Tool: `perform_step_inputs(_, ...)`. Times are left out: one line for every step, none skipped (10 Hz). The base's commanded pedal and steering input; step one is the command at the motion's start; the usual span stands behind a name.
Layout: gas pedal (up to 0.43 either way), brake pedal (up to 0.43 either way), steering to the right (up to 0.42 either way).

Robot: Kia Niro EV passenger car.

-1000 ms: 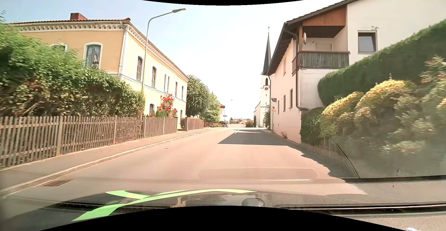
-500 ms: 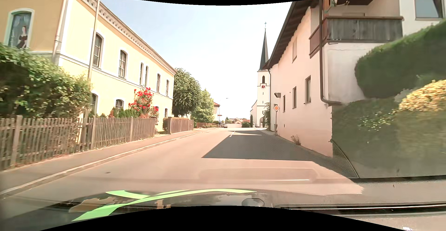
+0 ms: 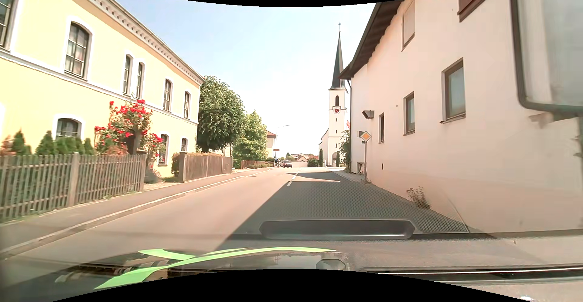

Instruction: Follow the waypoints while adhering to traffic rules and regulations

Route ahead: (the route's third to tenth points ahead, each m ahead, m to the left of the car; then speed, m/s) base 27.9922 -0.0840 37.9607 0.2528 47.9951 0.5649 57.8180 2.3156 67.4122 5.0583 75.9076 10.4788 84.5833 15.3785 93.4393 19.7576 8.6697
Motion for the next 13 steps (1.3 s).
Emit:
perform_step_inputs(0.197, 0.000, 0.030)
perform_step_inputs(0.209, 0.000, 0.028)
perform_step_inputs(0.220, 0.000, 0.026)
perform_step_inputs(0.220, 0.000, 0.021)
perform_step_inputs(0.220, 0.000, 0.015)
perform_step_inputs(0.228, 0.000, 0.009)
perform_step_inputs(0.228, 0.000, 0.005)
perform_step_inputs(0.220, 0.000, 0.005)
perform_step_inputs(0.197, 0.000, 0.004)
perform_step_inputs(0.177, 0.000, 0.004)
perform_step_inputs(0.177, 0.000, 0.003)
perform_step_inputs(0.177, 0.000, 0.001)
perform_step_inputs(0.177, 0.000, 0.000)
